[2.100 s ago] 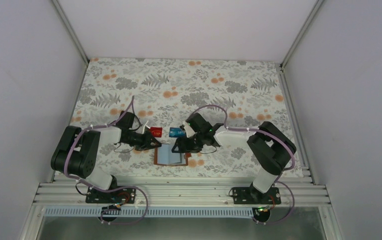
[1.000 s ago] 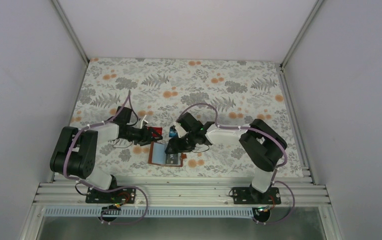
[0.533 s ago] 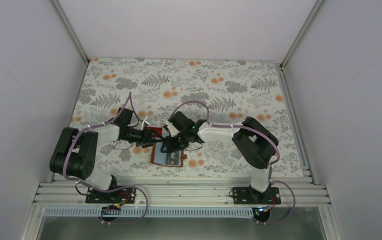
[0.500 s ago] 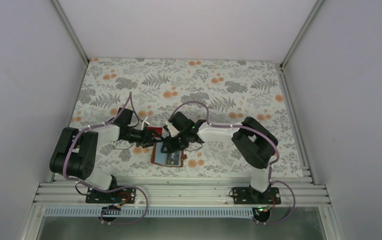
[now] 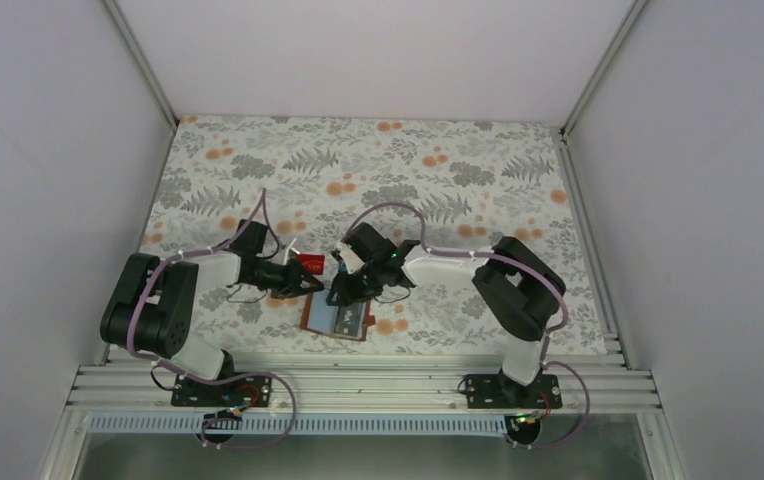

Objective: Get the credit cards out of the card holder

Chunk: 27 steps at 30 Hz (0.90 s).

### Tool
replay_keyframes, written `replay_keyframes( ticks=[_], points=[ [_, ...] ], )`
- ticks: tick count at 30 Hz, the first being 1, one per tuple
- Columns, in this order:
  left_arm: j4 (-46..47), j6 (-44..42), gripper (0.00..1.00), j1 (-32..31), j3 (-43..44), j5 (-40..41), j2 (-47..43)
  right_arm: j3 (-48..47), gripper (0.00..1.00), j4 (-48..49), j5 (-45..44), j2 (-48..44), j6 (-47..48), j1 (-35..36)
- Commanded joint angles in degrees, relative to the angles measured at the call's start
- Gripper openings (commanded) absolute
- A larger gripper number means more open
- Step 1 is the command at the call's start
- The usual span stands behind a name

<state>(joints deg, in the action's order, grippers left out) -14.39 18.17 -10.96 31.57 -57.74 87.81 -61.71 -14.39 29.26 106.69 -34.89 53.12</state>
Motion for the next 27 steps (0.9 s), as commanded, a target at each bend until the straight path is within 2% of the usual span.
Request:
replay_keyframes(
  ticks=[1, 4, 6, 8, 11, 13, 14, 15, 16, 21, 25, 27],
  points=[
    [-0.6, -2.7, 0.02, -0.3, 0.8, 0.8, 0.1, 4.0, 0.32, 3.6, 1.1, -6.8, -0.1, -2.3],
    [-3.2, -6.7, 0.02, -0.2, 4.9, -0.3, -0.2, 8.5, 0.36, 5.4, 1.2, -13.3, 1.6, -5.0],
    [-7.0, -11.6, 0.02, 0.0, 10.0, -4.1, -0.1, 12.2, 0.42, 7.8, 2.3, -18.1, 3.6, -7.7],
    [-14.6, -20.5, 0.02, 0.0, 17.6, -8.7, 0.9, 15.8, 0.51, 11.1, 6.2, -23.0, 5.2, -12.1],
    [-32.8, -36.4, 0.03, -0.1, 32.8, -14.4, 3.4, 17.6, 0.64, 13.0, 10.6, -29.7, 9.2, -16.4],
    [-43.1, -43.8, 0.02, 0.1, 39.6, -16.2, 3.5, 16.2, 0.75, 12.2, 11.8, -32.9, 12.7, -18.6],
    [-44.9, -45.2, 0.02, 0.2, 42.3, -16.2, 2.7, 15.3, 0.8, 12.0, 12.4, -34.3, 14.2, -19.5],
    [-45.2, -45.3, 0.02, 0.2, 44.3, -15.7, 1.4, 14.6, 0.93, 11.9, 12.8, -35.6, 15.4, -20.6],
    [-44.9, -44.8, 0.02, 0.2, 46.2, -14.7, -0.2, 13.9, 0.98, 12.1, 13.3, -36.8, 16.5, -21.6],
    [-46.3, -43.7, 0.02, -0.2, 55.7, -9.1, -5.3, 10.7, 0.99, 14.7, 18.9, -40.6, 20.8, -25.0],
    [-50.4, -44.3, 0.02, -0.2, 60.9, -10.0, -5.6, 7.7, 0.99, 13.5, 21.0, -40.0, 22.9, -25.2],
    [-50.1, -43.3, 0.02, -0.4, 61.5, -10.3, -6.0, 6.9, 0.96, 13.6, 23.3, -38.8, 22.8, -25.2]
  ],
)
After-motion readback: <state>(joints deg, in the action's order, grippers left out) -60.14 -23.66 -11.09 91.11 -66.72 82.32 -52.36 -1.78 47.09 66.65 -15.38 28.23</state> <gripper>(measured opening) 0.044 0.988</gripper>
